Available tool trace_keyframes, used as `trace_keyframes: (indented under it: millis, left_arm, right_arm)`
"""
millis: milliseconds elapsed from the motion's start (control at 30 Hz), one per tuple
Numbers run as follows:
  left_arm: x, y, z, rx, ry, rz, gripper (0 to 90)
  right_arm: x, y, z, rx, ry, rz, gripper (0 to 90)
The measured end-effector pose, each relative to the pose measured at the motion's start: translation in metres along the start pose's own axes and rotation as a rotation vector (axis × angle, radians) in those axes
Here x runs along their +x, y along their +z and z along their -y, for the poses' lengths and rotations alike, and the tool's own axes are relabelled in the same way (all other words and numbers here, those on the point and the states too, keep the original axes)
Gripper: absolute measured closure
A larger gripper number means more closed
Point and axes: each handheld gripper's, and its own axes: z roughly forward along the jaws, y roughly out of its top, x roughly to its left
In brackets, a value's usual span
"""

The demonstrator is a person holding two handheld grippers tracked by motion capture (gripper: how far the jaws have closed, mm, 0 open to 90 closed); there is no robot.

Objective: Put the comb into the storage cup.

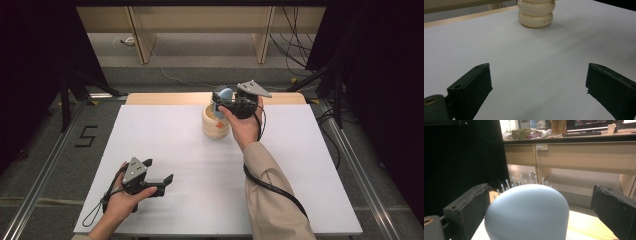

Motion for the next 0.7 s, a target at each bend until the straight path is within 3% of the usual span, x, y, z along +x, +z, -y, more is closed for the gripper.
trace_keyframes:
  millis: [467,700]
  left_arm:
    - [0.0,0.0,0.0,-0.002,-0.001,-0.003,5.6]
    - [0.001,-0.001,0.0,-0.004,-0.002,-0.005,5.6]
  right_arm:
    - [-0.005,-0.024,-0.007,-0.023,0.002,-0.009,3.7]
    - [-0.019,-0.053,-0.005,0.001,-0.021,-0.014,3.6]
